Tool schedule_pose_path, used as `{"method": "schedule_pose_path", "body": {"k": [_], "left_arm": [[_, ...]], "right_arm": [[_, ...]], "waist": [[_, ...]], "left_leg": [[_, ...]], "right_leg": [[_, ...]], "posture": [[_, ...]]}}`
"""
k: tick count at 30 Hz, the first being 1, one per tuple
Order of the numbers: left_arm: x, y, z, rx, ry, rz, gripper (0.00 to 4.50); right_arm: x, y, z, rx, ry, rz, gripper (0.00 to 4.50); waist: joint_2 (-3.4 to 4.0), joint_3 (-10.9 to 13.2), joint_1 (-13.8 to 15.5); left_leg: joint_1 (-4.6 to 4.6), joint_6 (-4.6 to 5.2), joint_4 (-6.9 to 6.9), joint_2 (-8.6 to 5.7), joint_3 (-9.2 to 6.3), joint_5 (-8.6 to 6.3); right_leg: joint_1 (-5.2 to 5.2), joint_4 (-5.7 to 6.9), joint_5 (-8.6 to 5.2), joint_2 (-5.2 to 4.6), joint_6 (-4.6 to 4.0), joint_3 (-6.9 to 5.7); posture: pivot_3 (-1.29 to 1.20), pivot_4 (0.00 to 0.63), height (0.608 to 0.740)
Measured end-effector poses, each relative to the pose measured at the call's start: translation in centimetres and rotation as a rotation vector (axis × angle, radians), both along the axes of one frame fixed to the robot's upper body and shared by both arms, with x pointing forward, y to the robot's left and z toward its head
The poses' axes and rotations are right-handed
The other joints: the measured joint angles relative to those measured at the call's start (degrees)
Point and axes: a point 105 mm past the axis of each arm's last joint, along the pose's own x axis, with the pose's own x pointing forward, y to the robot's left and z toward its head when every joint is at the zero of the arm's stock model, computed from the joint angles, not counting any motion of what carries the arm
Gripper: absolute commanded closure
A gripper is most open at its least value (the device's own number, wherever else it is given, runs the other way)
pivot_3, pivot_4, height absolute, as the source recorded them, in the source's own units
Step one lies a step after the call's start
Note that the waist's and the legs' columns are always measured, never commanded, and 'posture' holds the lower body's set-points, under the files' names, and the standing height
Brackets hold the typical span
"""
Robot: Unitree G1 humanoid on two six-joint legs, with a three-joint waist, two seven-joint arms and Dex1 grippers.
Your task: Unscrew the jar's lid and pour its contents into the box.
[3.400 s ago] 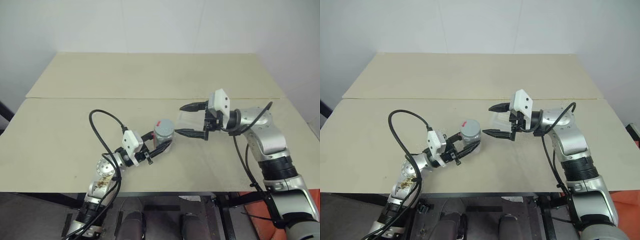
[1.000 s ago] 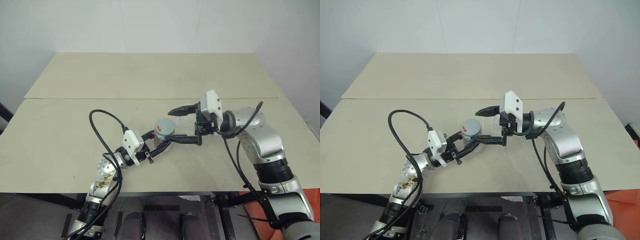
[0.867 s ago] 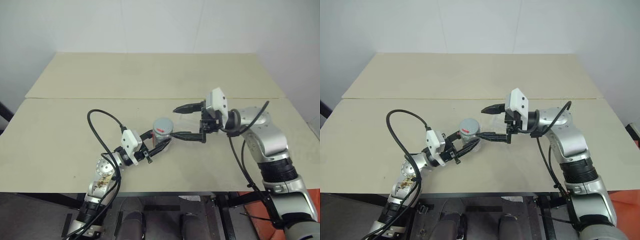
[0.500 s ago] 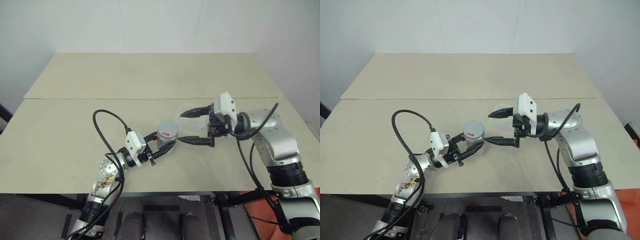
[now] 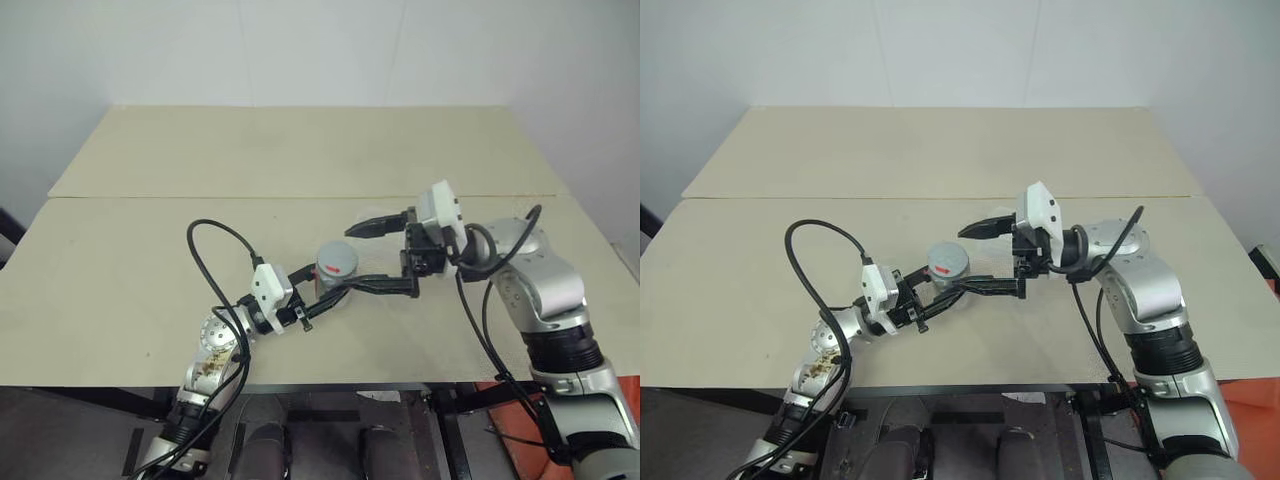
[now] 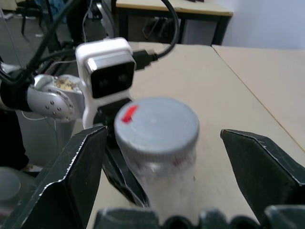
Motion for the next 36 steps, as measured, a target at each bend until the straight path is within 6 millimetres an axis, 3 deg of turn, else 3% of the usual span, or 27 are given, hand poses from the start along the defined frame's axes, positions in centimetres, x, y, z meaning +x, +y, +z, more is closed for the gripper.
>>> {"method": "schedule_pose_path", "body": {"k": [19,23,34,36], "left_arm": [[-0.02,-0.17,0.01,0.002,-0.006,0.000,2.54],[-0.03,-0.27,0.03,-0.003,-0.006,-0.001,2.54],[-0.04,-0.32,0.10,-0.009,-0.017,0.003,2.54],[-0.02,-0.31,0.06,-0.008,-0.017,0.004,2.54]], "right_arm": [[-0.10,0.94,-0.01,0.012,0.012,0.020,0.04],[0.00,0.97,0.16,0.011,0.011,0.019,0.91],[0.11,1.03,0.09,0.006,0.014,0.018,0.91],[0.13,1.05,0.01,0.004,0.018,0.019,1.29]], "waist": [[0.00,0.0,0.0],[0.00,0.0,0.0],[0.00,0.0,0.0],[0.00,0.0,0.0]], "left_leg": [[0.00,0.00,0.00,0.00,0.00,0.00],[0.00,0.00,0.00,0.00,0.00,0.00],[0.00,0.00,0.00,0.00,0.00,0.00],[0.00,0.00,0.00,0.00,0.00,0.00]], "right_leg": [[0.00,0.01,0.00,0.00,0.00,0.00],[0.00,0.01,0.00,0.00,0.00,0.00],[0.00,0.00,0.00,0.00,0.00,0.00],[0.00,0.00,0.00,0.00,0.00,0.00]], "posture": [[0.00,0.150,0.740],[0.00,0.150,0.740],[0.00,0.150,0.740],[0.00,0.150,0.740]]}}
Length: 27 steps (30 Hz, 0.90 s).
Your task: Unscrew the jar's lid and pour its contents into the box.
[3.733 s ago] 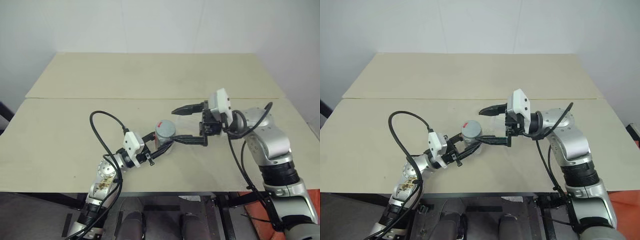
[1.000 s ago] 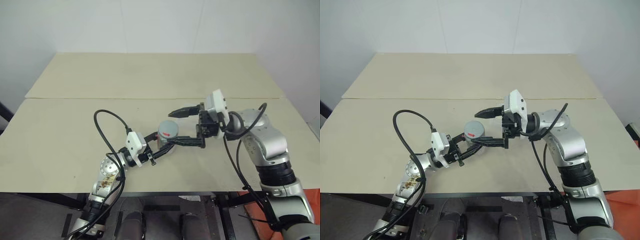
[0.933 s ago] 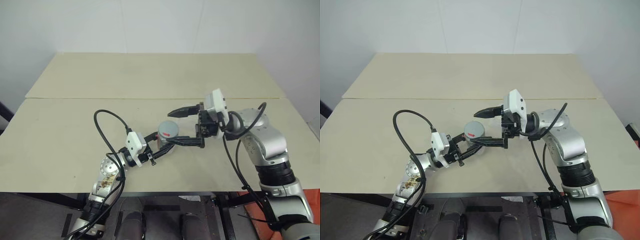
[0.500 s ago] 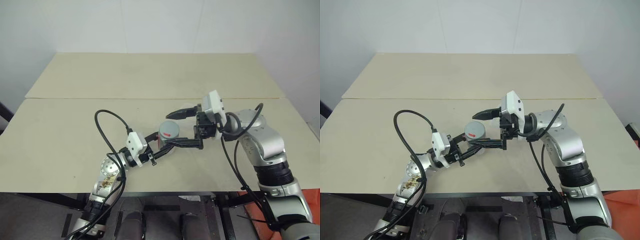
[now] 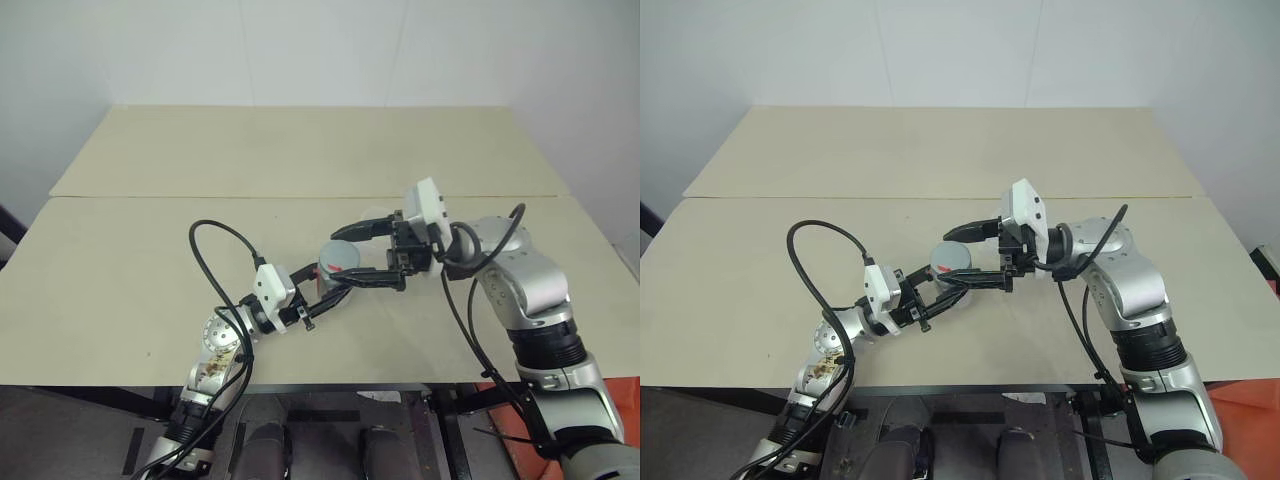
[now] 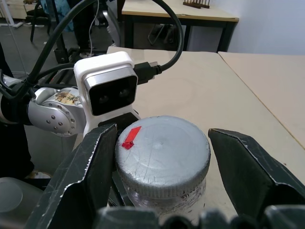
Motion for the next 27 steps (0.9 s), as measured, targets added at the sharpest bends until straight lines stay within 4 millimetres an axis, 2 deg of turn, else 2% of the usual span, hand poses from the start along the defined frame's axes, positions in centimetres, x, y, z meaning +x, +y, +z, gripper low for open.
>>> {"method": "schedule_pose_path", "body": {"k": [2,14,17,25,27], "left_arm": [[0.0,0.0,-0.1,0.002,0.001,0.003,2.54],[0.2,0.2,0.0,0.011,-0.005,0.005,2.54],[0.2,0.2,0.1,0.012,-0.012,0.005,2.54],[0.1,0.0,-0.1,0.031,-0.014,-0.003,2.54],[0.1,0.0,-0.1,0.028,-0.014,-0.003,2.54]], "right_arm": [[-0.1,0.1,-0.1,-0.003,0.005,0.007,1.72],[0.0,0.2,-0.1,0.003,0.009,0.001,1.72],[0.0,0.2,0.0,0.028,0.056,0.002,1.72],[0.1,-0.2,2.1,0.173,0.139,-0.002,1.72],[0.7,-0.6,2.6,0.219,0.130,-0.056,1.72]], "waist": [[0.00,0.0,0.0],[0.00,0.0,0.0],[0.00,0.0,0.0],[0.00,0.0,0.0],[0.00,0.0,0.0]], "left_leg": [[0.00,0.00,0.00,0.00,0.00,0.00],[0.00,0.00,0.00,0.00,0.00,0.00],[0.00,0.00,0.00,0.00,0.00,0.00],[0.00,0.00,0.00,0.01,0.00,0.00],[0.00,0.00,-0.01,0.01,0.00,0.00]], "right_leg": [[0.00,0.00,0.00,0.00,0.00,0.00],[0.00,0.00,0.00,0.00,0.00,0.00],[0.00,0.00,0.00,0.00,0.00,0.00],[0.00,0.00,0.00,0.00,0.00,0.00],[-0.01,0.01,0.00,0.00,0.00,0.00]], "posture": [[0.00,0.150,0.740],[0.00,0.150,0.740],[0.00,0.150,0.740],[0.00,0.150,0.740],[0.00,0.150,0.740]]}}
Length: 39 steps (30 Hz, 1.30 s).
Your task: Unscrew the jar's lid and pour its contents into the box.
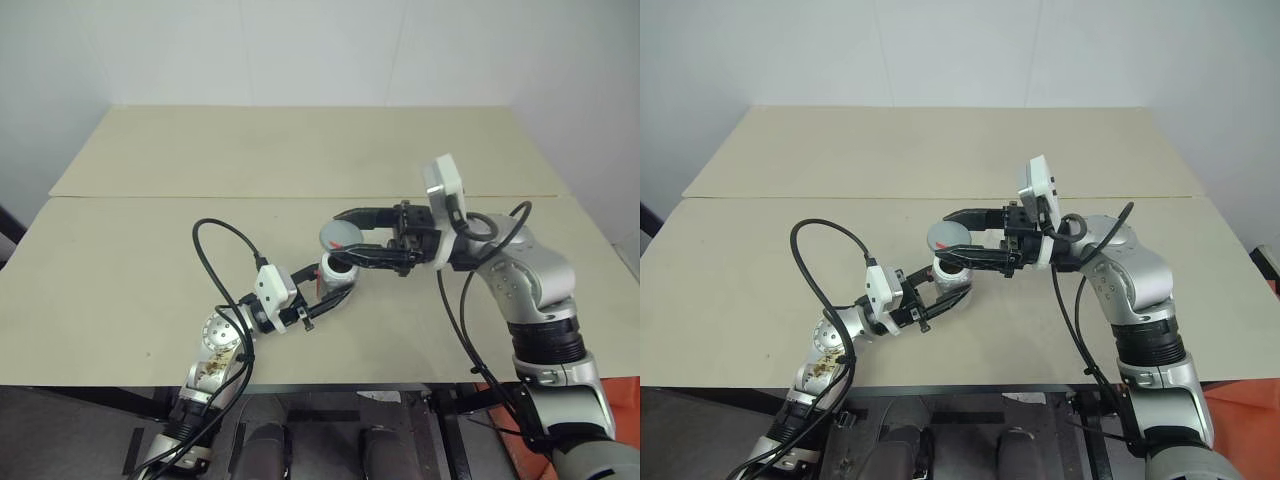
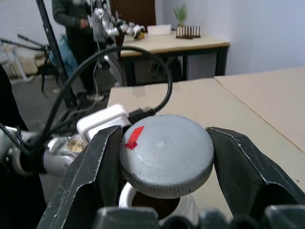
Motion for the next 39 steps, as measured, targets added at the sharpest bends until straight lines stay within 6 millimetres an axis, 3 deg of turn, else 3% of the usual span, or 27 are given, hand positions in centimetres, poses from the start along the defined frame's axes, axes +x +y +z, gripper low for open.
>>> {"method": "schedule_pose_path", "body": {"k": [3,9,13,16,19,21,25,26,30,35,39], "left_arm": [[0.1,0.1,0.1,-0.006,0.000,0.012,2.54],[0.9,1.1,0.3,-0.019,0.005,0.083,2.54],[1.1,1.2,0.5,-0.023,0.007,0.090,2.54],[1.7,1.3,0.5,-0.013,0.008,0.098,2.54],[2.2,1.4,0.4,-0.004,0.016,0.103,2.54],[2.2,1.3,0.3,-0.005,0.018,0.097,2.54],[2.1,1.3,0.4,-0.002,0.014,0.088,2.54],[2.1,1.3,0.4,-0.002,0.013,0.087,2.54],[2.1,1.2,0.5,-0.005,0.008,0.084,2.54],[3.0,1.2,0.3,0.041,0.010,0.103,2.54],[6.0,1.3,0.9,0.182,-0.029,0.155,2.54]], "right_arm": [[1.0,-1.8,0.2,0.026,-0.025,-0.146,1.72],[2.6,-8.1,-4.3,-0.154,0.076,-0.555,1.72],[1.3,-10.9,-6.6,-0.260,0.153,-0.679,1.72],[0.3,-12.9,-9.8,-0.387,0.240,-0.760,1.72],[-0.6,-13.5,-12.7,-0.489,0.332,-0.783,1.72],[-1.2,-13.5,-13.6,-0.507,0.380,-0.778,1.72],[-1.7,-13.4,-14.0,-0.531,0.416,-0.788,1.72],[-1.8,-13.4,-14.0,-0.534,0.419,-0.793,1.02],[-2.0,-13.5,-14.3,-0.549,0.449,-0.795,0.02],[-1.9,-14.2,-13.5,-0.585,0.422,-0.798,0.02],[-0.6,-14.3,-11.0,-0.537,0.338,-0.834,0.02]], "waist": [[0.00,0.0,0.4],[0.00,0.0,1.0],[0.00,0.0,0.9],[0.00,0.0,1.0],[0.00,0.0,0.7],[0.00,0.0,0.6],[0.00,0.0,0.7],[0.00,0.0,0.7],[0.00,0.0,0.8],[-0.01,0.0,1.0],[-0.02,0.0,1.1]], "left_leg": [[-0.02,0.00,0.01,-0.01,-0.01,0.00],[-0.15,0.00,0.03,-0.03,0.00,0.00],[-0.17,0.01,0.03,-0.04,-0.01,0.00],[-0.16,0.01,0.07,-0.06,-0.01,0.00],[-0.15,0.02,0.08,-0.05,0.00,0.01],[-0.16,0.02,0.07,-0.05,-0.02,0.01],[-0.17,0.02,0.09,-0.05,-0.04,0.01],[-0.17,0.02,0.10,-0.05,-0.04,0.01],[-0.17,0.02,0.09,-0.06,-0.04,0.01],[-0.18,0.04,0.13,-0.07,-0.04,0.02],[-0.20,0.09,0.17,-0.11,-0.03,0.05]], "right_leg": [[0.02,-0.02,0.00,0.00,0.00,-0.01],[-0.09,-0.01,0.00,-0.02,0.00,0.00],[-0.07,-0.06,0.00,-0.02,0.00,-0.01],[-0.03,-0.04,0.00,-0.02,0.01,-0.02],[-0.04,-0.03,0.00,-0.01,0.01,0.00],[-0.04,-0.04,-0.01,0.00,0.02,0.00],[-0.03,-0.04,0.00,0.00,0.03,-0.01],[-0.03,-0.04,0.00,0.00,0.03,-0.01],[-0.02,-0.06,0.00,0.00,0.03,-0.01],[-0.02,-0.04,0.00,0.01,0.05,-0.02],[-0.01,-0.04,0.05,0.02,0.12,-0.02]], "posture": [[0.00,0.150,0.740],[0.00,0.150,0.740],[0.00,0.150,0.740],[0.00,0.150,0.740],[0.00,0.150,0.740],[0.00,0.150,0.740],[0.00,0.150,0.740],[0.00,0.150,0.740],[0.00,0.150,0.740],[0.00,0.150,0.740],[0.00,0.150,0.740]]}}
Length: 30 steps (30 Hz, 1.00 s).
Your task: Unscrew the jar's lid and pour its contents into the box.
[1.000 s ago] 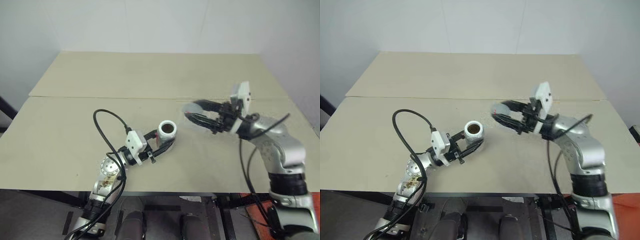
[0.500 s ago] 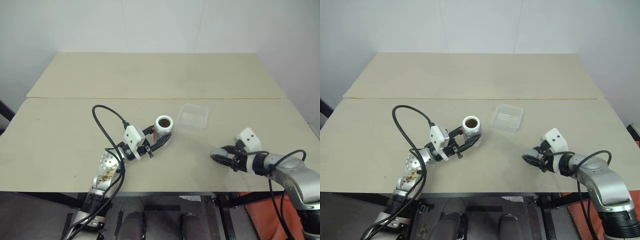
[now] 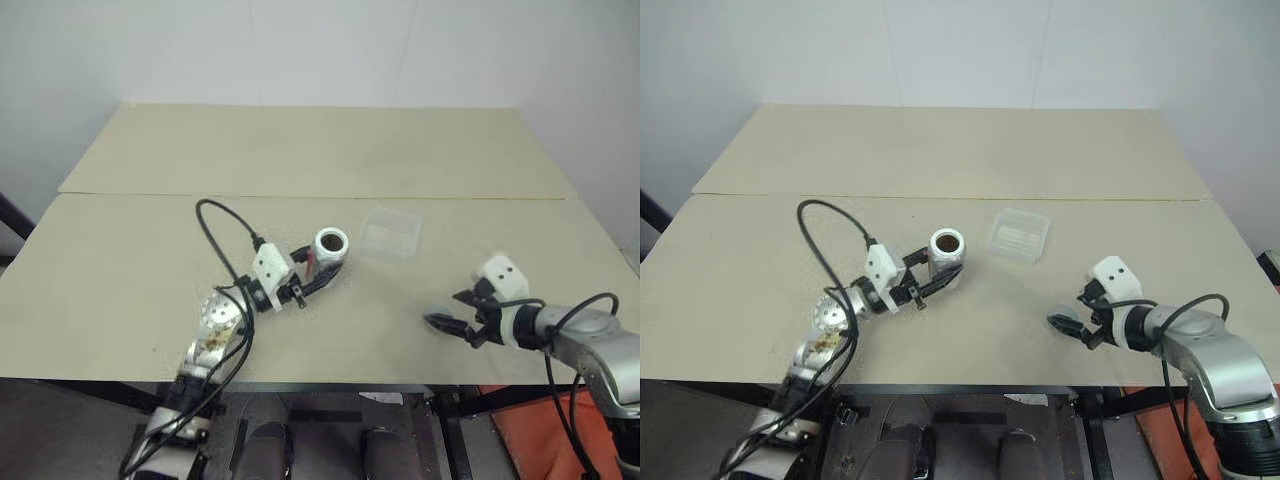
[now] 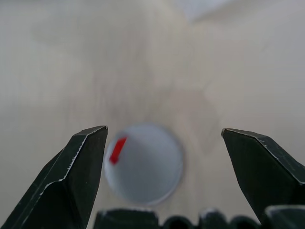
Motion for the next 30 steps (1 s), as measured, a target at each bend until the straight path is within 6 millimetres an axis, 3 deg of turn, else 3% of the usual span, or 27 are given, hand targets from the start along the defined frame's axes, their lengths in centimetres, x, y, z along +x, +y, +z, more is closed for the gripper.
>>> {"method": "schedule_pose_path", "body": {"k": [3,7,11,14,17,22,25,30], "left_arm": [[3.2,-0.8,1.1,0.091,-0.012,0.049,2.54],[6.9,-2.4,2.4,0.191,-0.020,0.130,2.54],[8.9,-4.1,2.8,0.270,-0.016,0.200,2.54],[9.6,-5.5,3.8,0.402,-0.131,0.236,2.54],[9.8,-6.8,4.4,0.565,-0.304,0.268,2.54],[9.9,-8.6,5.3,0.997,-0.830,0.280,2.54],[9.5,-9.8,5.7,1.155,-1.114,0.238,2.54],[8.8,-11.2,7.0,1.264,-1.431,0.173,2.54]], "right_arm": [[1.5,0.1,2.2,0.021,-0.090,-0.028,0.02],[2.1,0.3,2.6,0.031,-0.121,-0.060,0.02],[2.1,0.6,2.7,0.034,-0.142,-0.076,0.02],[1.9,1.0,2.8,0.038,-0.159,-0.080,0.02],[1.8,0.8,3.0,0.053,-0.166,-0.112,0.02],[0.7,0.7,3.8,0.130,-0.186,-0.144,0.02],[-0.2,0.5,4.7,0.155,-0.214,-0.157,0.02],[-1.1,0.4,5.0,0.229,-0.220,-0.189,0.02]], "waist": [[-0.02,0.0,0.1],[-0.03,0.0,0.5],[-0.05,0.0,0.4],[-0.05,0.0,0.3],[-0.07,0.0,0.3],[-0.11,0.1,0.4],[-0.13,0.1,0.5],[-0.13,0.1,0.5]], "left_leg": [[-0.06,0.02,0.02,-0.03,0.02,0.01],[-0.36,0.05,0.01,-0.08,0.09,-0.01],[-0.84,0.06,-0.01,-0.10,0.09,-0.01],[-1.15,0.04,-0.02,-0.10,0.10,0.01],[-1.15,0.03,-0.02,-0.10,0.12,0.01],[-1.17,0.02,0.00,-0.12,0.12,0.02],[-1.17,0.00,0.01,-0.12,0.10,0.03],[-1.18,0.00,0.00,-0.11,0.11,0.03]], "right_leg": [[0.00,-0.03,0.02,0.00,0.03,-0.04],[-0.06,-0.22,0.00,-0.01,0.08,-0.29],[-0.48,-0.08,0.01,-0.01,0.10,-0.34],[-0.84,0.02,0.02,-0.01,0.10,-0.34],[-0.84,0.01,0.02,-0.01,0.11,-0.35],[-0.86,-0.03,0.01,-0.01,0.12,-0.35],[-0.88,-0.03,0.00,-0.01,0.13,-0.35],[-0.93,0.00,0.00,-0.01,0.13,-0.33]], "posture": [[0.00,0.150,0.740],[0.00,0.150,0.740],[0.00,0.150,0.740],[0.00,0.150,0.740],[0.00,0.150,0.740],[0.00,0.150,0.740],[0.00,0.150,0.740],[0.00,0.150,0.740]]}}
